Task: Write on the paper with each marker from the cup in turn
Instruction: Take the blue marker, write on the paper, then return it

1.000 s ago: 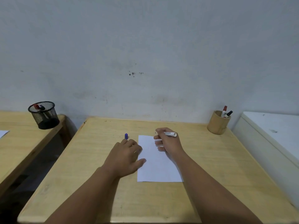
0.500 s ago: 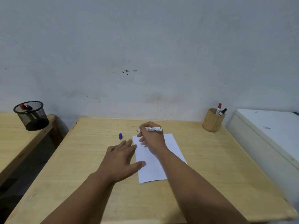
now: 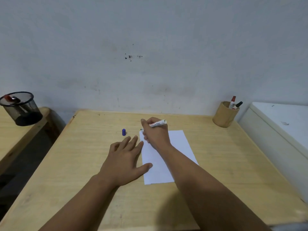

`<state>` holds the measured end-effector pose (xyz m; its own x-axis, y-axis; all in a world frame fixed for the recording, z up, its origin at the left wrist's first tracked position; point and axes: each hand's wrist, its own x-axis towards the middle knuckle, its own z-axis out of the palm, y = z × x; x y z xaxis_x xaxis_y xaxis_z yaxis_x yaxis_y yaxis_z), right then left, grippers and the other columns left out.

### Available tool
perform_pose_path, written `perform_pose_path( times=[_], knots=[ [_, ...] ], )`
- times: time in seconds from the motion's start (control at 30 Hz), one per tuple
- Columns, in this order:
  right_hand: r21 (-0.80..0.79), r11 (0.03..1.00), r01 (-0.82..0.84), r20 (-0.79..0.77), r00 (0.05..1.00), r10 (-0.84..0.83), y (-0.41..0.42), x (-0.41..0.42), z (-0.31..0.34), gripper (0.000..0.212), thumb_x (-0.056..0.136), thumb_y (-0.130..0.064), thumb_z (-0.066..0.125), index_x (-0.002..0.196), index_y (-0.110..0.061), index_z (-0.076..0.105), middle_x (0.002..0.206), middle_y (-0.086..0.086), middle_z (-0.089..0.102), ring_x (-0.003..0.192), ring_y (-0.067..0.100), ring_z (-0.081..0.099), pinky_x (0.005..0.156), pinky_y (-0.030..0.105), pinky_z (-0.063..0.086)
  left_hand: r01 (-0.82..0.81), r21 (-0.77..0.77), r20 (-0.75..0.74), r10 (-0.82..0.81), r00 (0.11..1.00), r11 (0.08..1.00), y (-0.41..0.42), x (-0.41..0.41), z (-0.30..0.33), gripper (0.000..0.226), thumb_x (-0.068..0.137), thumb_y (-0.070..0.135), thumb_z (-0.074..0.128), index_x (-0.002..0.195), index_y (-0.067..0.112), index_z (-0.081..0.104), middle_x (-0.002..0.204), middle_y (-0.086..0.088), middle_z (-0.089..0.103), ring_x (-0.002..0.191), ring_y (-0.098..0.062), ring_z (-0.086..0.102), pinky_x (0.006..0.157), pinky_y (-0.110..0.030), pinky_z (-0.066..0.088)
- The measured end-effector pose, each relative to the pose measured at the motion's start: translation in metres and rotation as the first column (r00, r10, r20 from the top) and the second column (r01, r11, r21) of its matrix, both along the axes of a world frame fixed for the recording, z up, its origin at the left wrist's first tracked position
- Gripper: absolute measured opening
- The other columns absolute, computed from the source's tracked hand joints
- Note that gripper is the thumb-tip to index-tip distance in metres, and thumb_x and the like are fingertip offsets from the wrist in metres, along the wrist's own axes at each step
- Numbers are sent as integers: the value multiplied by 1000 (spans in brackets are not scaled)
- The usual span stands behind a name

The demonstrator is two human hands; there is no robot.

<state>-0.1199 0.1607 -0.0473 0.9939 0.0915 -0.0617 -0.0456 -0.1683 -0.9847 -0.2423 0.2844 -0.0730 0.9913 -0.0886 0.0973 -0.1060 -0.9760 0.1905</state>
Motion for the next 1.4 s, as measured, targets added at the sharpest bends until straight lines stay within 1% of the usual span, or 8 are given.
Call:
perform_pose_path(
  times=[0.13, 0.23, 0.5, 0.67, 0.73, 0.9, 1.13, 1.4],
  knots=[
    [-88, 996, 33, 53, 998, -28, -4, -1, -9, 34, 95, -36, 72, 65, -25, 62, 73, 13, 79, 52, 17, 73, 56, 33, 58, -8, -22, -13, 8, 1000, 1000, 0, 0, -2, 94, 86, 86, 23, 164, 34, 19, 174, 5, 7, 161, -16, 1, 128, -49, 2],
    [-44, 998, 38, 22, 999, -37, -4, 2, -12, 33, 94, -30, 71, 64, -22, 59, 76, 19, 78, 52, 18, 71, 57, 32, 57, -28, -64, -23, 27, 999, 998, -1, -2, -3, 95, 86, 86, 28, 164, 32, 20, 174, 7, 7, 161, -13, -1, 129, -52, -3],
    [15, 999, 37, -23, 999, -37, -6, 4, -11, 31, 94, -23, 69, 65, -19, 58, 63, 9, 73, 50, 19, 66, 56, 29, 54, -40, -65, -17, 39, 999, 997, -1, -2, -3, 96, 84, 88, 29, 163, 33, 22, 174, 7, 9, 161, -13, 1, 129, -53, 0],
    [17, 1000, 16, -72, 997, -15, -4, 8, -2, 25, 92, -17, 67, 69, -14, 58, 74, 18, 76, 52, 21, 65, 55, 28, 53, -71, -82, 21, 73, 997, 994, -3, -3, 0, 95, 81, 87, 35, 161, 36, 31, 173, 6, 19, 161, -17, 9, 129, -52, 6],
    [34, 999, 11, -81, 997, -8, -4, 10, 2, 24, 90, -14, 65, 67, -15, 56, 70, 17, 71, 53, 25, 61, 52, 28, 50, -72, -88, 23, 74, 997, 994, -3, -3, 1, 95, 80, 87, 35, 160, 36, 32, 172, 6, 21, 161, -17, 10, 129, -53, 8],
    [-48, 998, 27, 5, 1000, -27, -6, 4, -8, 32, 86, -27, 66, 55, -25, 56, 64, 8, 73, 53, 22, 67, 59, 36, 57, -67, -87, 25, 70, 997, 994, -2, -2, -1, 95, 80, 87, 36, 159, 35, 34, 171, 4, 24, 160, -18, 13, 128, -55, 10],
    [-59, 998, -11, 40, 999, 14, -8, 5, -12, 31, 88, -24, 69, 58, -25, 59, 68, 11, 76, 56, 21, 69, 59, 32, 56, -65, -85, 18, 67, 998, 994, -2, -3, -3, 95, 81, 88, 36, 160, 35, 32, 172, 5, 23, 160, -17, 11, 128, -54, 9],
    [-123, 992, -7, 62, 998, 15, -6, 7, -15, 28, 83, -28, 68, 56, -24, 62, 72, 13, 79, 55, 22, 69, 63, 38, 60, -68, -82, 11, 69, 998, 994, -2, -2, -3, 96, 81, 89, 33, 161, 36, 30, 172, 6, 20, 161, -16, 9, 129, -53, 7]
  ],
)
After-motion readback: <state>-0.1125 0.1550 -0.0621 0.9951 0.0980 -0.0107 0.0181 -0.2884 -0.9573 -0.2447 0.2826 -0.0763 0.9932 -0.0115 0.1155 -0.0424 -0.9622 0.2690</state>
